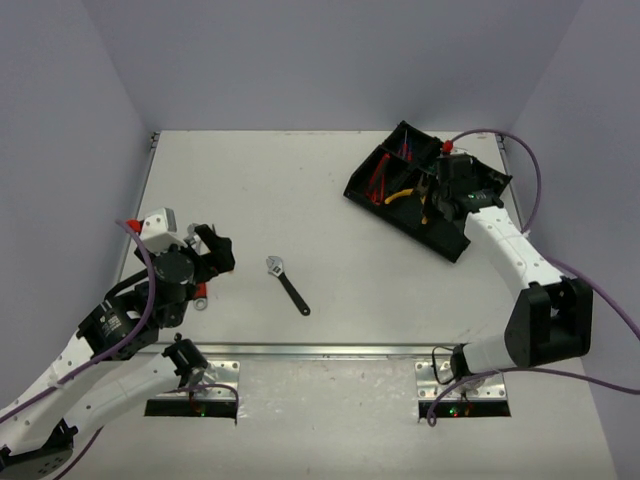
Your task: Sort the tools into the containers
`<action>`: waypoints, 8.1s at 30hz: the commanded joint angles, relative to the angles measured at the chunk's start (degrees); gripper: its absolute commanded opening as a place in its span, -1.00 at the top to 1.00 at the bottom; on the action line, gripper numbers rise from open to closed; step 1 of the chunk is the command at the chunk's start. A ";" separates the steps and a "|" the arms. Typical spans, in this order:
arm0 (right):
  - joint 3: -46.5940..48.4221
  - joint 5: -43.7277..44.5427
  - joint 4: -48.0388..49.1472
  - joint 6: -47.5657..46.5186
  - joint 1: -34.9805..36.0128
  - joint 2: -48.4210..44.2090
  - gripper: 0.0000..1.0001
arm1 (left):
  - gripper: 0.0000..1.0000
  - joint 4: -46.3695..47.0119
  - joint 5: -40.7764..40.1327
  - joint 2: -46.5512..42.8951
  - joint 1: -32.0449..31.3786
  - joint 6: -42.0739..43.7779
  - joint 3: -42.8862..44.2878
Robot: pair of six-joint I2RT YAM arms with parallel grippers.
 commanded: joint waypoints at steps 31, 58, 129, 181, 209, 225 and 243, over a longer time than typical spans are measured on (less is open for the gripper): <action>3.77 -9.23 -0.43 -0.48 2.71 -2.59 -0.98 | -1.00 -0.58 7.03 22.88 2.48 -4.77 3.64; 47.59 -1.97 12.35 2.43 49.93 53.26 -0.48 | -1.00 0.68 -0.31 -7.27 2.48 1.04 0.95; -3.48 3.84 0.94 0.11 -2.71 -1.75 1.00 | -1.00 2.28 0.82 -11.67 2.41 2.11 -0.27; -14.68 -20.44 5.82 2.35 7.74 -11.31 -0.98 | -1.00 13.46 39.71 34.37 52.53 3.34 -5.39; -24.22 -24.91 13.24 -2.81 6.77 -17.73 -0.98 | -0.33 12.74 38.75 71.51 58.11 10.54 11.54; -25.96 -25.62 15.15 -2.38 6.77 -20.12 -0.98 | 1.00 13.99 35.85 71.99 51.89 6.94 11.59; -29.92 -48.28 34.23 3.70 10.13 -15.09 -0.98 | 1.00 21.17 37.76 46.70 41.68 4.84 -0.50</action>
